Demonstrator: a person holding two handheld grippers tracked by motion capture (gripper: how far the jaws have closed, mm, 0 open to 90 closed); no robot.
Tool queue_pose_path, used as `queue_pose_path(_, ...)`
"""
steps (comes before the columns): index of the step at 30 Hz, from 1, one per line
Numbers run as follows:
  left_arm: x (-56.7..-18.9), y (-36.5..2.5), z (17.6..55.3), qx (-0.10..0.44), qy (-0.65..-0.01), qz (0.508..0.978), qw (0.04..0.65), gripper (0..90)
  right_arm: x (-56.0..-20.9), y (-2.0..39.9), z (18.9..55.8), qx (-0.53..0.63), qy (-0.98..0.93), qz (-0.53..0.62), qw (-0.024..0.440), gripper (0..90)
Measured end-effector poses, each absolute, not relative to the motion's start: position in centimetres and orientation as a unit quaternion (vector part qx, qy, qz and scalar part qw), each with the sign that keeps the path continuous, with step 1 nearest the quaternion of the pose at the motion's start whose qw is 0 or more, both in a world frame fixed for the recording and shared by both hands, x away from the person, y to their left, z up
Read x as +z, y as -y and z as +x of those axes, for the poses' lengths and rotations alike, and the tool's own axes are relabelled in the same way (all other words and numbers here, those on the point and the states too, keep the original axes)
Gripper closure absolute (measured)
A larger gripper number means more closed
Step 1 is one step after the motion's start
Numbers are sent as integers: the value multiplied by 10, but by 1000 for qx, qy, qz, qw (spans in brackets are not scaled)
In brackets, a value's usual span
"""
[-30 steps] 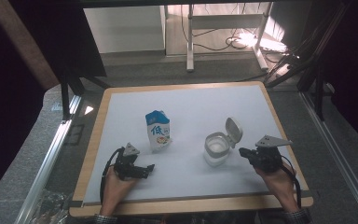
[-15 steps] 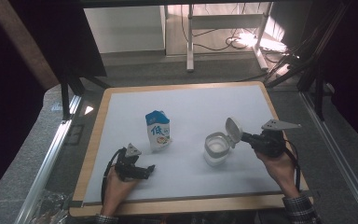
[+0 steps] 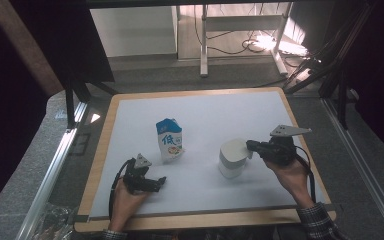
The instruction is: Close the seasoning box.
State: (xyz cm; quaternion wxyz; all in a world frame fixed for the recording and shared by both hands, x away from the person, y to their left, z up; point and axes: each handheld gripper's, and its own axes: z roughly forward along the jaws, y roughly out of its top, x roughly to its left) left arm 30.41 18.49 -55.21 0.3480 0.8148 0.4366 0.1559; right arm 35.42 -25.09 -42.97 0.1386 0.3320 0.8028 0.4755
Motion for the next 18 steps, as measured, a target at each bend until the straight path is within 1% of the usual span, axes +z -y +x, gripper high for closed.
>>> queue_pose_path(2, -552, -185, 304, 156, -436, 815, 348, 66, -428, 254, 354, 468, -803, 338, 152, 759)
queue_pose_path(3, -552, -185, 304, 156, -437, 815, 348, 66, -428, 256, 352, 461, -804, 342, 156, 694)
queue_pose_path(5, -552, -185, 304, 156, -437, 815, 348, 66, -427, 257, 350, 456, -804, 343, 165, 633)
queue_pose_path(6, -552, -185, 304, 156, -437, 815, 348, 66, -427, 257, 350, 456, -804, 343, 165, 633)
queue_pose_path(7, -552, -185, 304, 156, -438, 813, 349, 66, -427, 258, 348, 453, -805, 343, 170, 570)
queue_pose_path(11, -552, -185, 304, 156, -438, 813, 350, 66, -426, 262, 343, 448, -805, 343, 183, 442)
queue_pose_path(14, -552, -185, 304, 157, -438, 813, 350, 66, -427, 265, 339, 445, -808, 341, 181, 371)
queue_pose_path(18, -552, -185, 304, 157, -438, 813, 350, 67, -428, 270, 335, 445, -808, 341, 182, 339)
